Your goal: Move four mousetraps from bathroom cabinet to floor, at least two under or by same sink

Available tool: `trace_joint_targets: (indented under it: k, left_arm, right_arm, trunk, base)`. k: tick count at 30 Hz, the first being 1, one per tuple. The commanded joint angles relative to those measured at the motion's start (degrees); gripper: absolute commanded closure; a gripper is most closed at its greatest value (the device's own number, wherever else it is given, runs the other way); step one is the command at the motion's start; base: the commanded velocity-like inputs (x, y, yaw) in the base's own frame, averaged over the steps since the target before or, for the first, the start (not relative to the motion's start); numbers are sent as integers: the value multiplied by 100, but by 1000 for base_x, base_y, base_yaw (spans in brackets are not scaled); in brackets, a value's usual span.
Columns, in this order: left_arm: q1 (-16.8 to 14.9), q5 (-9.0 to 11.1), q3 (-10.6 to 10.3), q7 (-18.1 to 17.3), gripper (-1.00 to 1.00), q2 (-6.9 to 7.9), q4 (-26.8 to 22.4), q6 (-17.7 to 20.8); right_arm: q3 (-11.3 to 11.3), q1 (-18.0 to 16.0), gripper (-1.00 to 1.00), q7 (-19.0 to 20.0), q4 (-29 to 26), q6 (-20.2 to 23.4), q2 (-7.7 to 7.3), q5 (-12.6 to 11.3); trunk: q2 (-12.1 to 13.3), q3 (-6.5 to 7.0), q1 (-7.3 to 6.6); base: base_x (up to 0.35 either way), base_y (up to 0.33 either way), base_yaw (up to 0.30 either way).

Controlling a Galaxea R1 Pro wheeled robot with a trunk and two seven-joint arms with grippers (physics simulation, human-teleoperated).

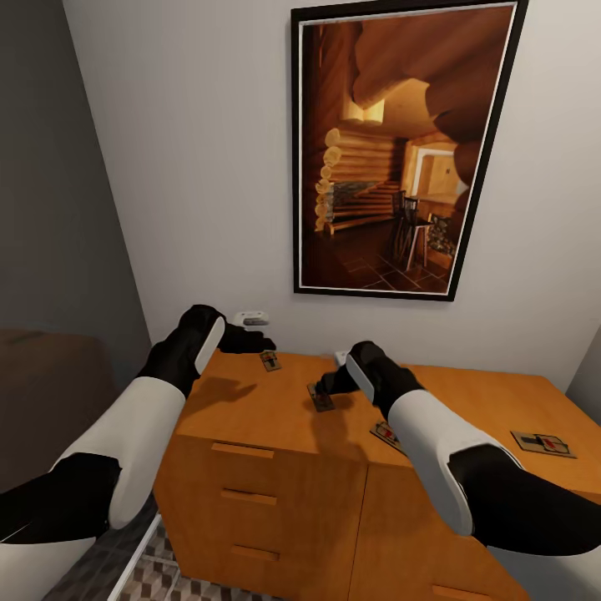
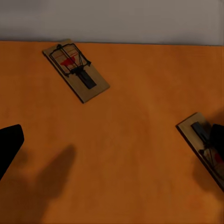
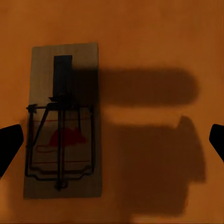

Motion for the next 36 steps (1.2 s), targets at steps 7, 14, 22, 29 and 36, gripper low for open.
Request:
trace_joint_targets:
  k: [7, 14, 22, 29, 36]
  left_arm:
    - [-4, 55, -10, 34, -100, -25, -5, 26]
    - [-4, 52, -10, 35, -100, -52, -5, 26]
    - [-4, 50, -10, 41, -100, -64, -5, 26]
    - [-4, 53, -10, 28, -100, -66, -6, 31]
    - [-4, 49, -10, 25, -100, -60, -5, 34]
  right_arm:
    - [19, -4, -100, -91, 180, -169, 0, -37]
    - [30, -1, -100, -116, 202, -192, 0, -32]
    - [41, 0, -100, -110, 190, -194, 0, -34]
    - [43, -1, -100, -104, 179, -186, 0, -34]
    - [43, -1, -100, -104, 178, -186, 0, -32]
  trunk:
    - [-4, -7, 0]
    - [-4, -7, 0]
    - [-4, -7, 0]
    - [-4, -7, 0]
    - [-4, -7, 0]
  base:
    - [0, 0, 0]
    - [0, 0, 0]
    - [0, 0, 0]
    - [0, 14, 0]
    - [0, 135, 0]
